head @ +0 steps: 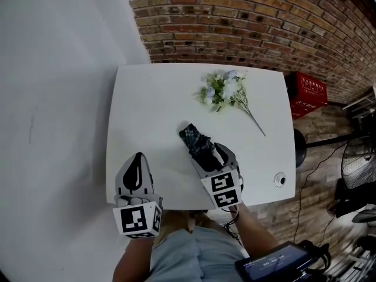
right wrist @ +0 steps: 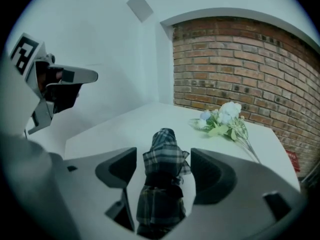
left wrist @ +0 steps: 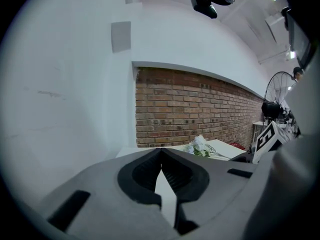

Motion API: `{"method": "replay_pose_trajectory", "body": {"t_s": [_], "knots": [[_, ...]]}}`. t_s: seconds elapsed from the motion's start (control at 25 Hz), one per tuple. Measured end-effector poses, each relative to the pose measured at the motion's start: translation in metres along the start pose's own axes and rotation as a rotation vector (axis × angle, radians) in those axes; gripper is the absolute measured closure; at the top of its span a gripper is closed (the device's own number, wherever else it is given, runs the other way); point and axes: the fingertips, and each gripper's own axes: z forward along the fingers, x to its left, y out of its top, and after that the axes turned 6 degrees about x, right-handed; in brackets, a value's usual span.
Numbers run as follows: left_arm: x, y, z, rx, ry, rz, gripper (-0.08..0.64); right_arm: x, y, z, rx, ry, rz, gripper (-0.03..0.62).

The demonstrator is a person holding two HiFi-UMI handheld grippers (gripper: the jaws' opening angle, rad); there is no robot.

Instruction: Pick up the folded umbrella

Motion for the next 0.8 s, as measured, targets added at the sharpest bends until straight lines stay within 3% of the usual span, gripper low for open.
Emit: {"method": "replay_pose_trajectory", "body": {"t_s": [0.44, 0.8], "knots": [[0.007, -0.016, 0.011, 0.024, 0.003, -0.019, 0.554, -0.001, -0.052, 0.039, 0.164, 0.007, 0.031, 0.236], [0.011, -0.020, 0.013, 0.032, 0.002, -0.033, 0.554, 0.000, -0.063, 0.046, 0.265, 0.010, 0.023, 0.235]]}}
